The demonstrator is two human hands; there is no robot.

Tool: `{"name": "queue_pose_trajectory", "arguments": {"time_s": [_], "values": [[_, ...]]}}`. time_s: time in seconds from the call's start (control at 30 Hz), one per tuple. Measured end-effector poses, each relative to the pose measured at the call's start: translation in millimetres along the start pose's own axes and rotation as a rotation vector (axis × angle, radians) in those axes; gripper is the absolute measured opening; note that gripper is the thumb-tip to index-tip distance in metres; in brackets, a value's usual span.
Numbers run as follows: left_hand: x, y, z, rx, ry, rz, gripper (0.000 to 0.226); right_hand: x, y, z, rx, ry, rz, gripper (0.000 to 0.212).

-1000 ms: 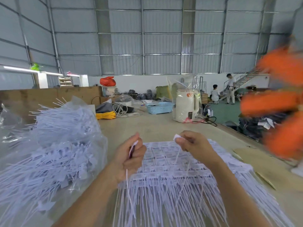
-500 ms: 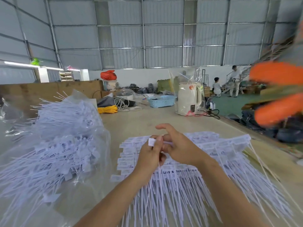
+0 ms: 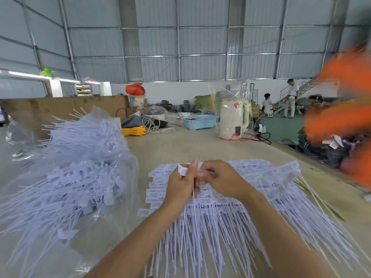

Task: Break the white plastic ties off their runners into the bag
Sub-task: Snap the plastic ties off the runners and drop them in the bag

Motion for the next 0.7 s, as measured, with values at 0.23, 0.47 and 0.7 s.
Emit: {"name": "queue_pose_trajectory", "arguments": {"time_s": [0.23, 0.47, 0.7], "values": [[0.6, -1.4, 1.5, -0.021, -0.097, -0.024, 0.040, -1.5, 3.2, 3.1, 0.094, -0.005, -0.010, 0.025], [-14.4, 1.2, 2.6, -0.024, -0.284, 0.061, 0.036, -3.2, -1.6, -0.7, -0.065, -0.147, 0.325, 0.013], [-94.1, -73.7, 0.8, 0.085, -0.234, 0.334, 0.045, -34.9, -56.2, 10.6, -0.486, -0.082, 0.326, 0.019]]}}
Point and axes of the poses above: each hand's wrist, its own z-axis away from the middle knuckle, its own y-axis out of the palm, x = y × z, the point moved 3 cm from there along -z, towards the middle knuckle, and after that the axes turned 5 degrees about -z, right-handed, at the moved point
